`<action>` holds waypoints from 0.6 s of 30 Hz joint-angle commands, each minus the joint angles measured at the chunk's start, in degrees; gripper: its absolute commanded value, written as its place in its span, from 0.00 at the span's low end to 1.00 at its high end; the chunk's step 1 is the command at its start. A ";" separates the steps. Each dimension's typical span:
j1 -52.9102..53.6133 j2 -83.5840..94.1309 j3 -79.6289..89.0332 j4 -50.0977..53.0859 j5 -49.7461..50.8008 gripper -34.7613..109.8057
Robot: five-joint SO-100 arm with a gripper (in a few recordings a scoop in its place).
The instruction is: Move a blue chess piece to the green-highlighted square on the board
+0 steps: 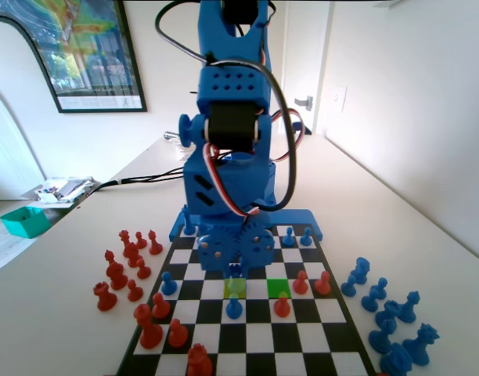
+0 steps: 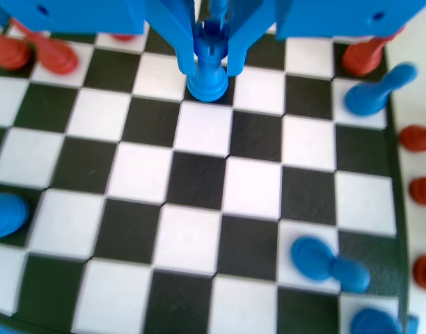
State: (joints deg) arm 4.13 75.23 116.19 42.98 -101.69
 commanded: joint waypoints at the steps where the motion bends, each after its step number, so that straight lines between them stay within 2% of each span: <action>1: -1.49 5.98 -2.02 4.04 1.41 0.25; 18: -9.40 3.96 -8.53 9.23 10.20 0.25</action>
State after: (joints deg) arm -3.78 77.26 110.57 51.68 -91.85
